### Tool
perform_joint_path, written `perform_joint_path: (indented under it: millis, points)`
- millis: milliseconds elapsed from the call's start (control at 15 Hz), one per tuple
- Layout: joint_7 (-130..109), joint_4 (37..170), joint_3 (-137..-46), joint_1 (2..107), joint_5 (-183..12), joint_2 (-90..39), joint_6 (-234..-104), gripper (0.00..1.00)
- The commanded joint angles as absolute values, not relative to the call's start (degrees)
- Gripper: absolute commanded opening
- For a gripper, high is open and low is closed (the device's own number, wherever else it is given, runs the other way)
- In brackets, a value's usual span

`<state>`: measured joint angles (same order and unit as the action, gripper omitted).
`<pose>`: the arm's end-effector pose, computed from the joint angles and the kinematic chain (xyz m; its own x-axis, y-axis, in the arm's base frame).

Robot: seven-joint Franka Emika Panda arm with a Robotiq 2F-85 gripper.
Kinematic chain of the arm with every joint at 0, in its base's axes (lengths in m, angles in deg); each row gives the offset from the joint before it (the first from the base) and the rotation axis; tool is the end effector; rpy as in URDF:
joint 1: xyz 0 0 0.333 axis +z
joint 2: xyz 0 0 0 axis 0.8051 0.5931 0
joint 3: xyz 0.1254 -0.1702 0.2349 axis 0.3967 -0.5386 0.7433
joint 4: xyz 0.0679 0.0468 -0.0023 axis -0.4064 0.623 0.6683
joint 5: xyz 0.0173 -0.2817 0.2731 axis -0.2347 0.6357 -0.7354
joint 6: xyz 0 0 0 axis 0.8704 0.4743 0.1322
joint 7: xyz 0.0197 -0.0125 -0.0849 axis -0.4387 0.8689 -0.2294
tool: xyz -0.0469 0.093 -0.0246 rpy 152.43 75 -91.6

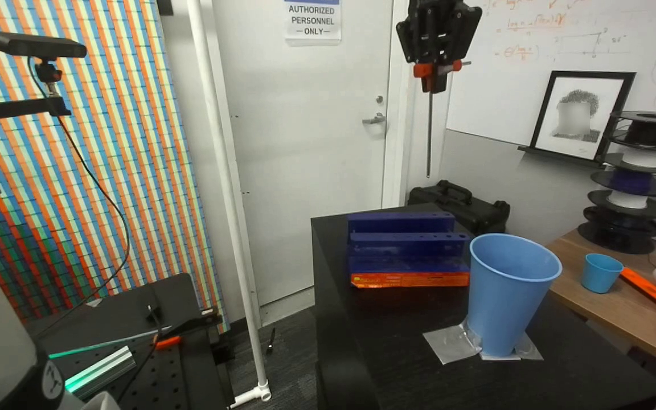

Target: Remove the red object from the blue rack and put it in the cup

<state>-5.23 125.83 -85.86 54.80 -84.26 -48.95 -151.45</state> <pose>0.5374 0.0239 0.5245 0.9828 -0.0859 0.1634 -0.0942 -0.9946 0.0435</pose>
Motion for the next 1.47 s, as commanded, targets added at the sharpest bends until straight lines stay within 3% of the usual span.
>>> perform_joint_path:
  millis: [0,1000,1067,1133,1400]
  points:
    - [-3.6,126.4,-87.3,52.4,-80.7,-52.8,-147.9,0.11]
    - [0.6,128.7,-92.8,47.1,-76.6,-42.7,-154.7,0.11]
    - [0.9,128.5,-93.1,47.0,-76.6,-42.0,-154.5,0.44]
    - [0.7,128.5,-93.3,47.0,-76.9,-41.5,-154.1,0.44]
    - [-1.7,128.4,-93.2,47.4,-80.4,-42.1,-153.0,0.74]
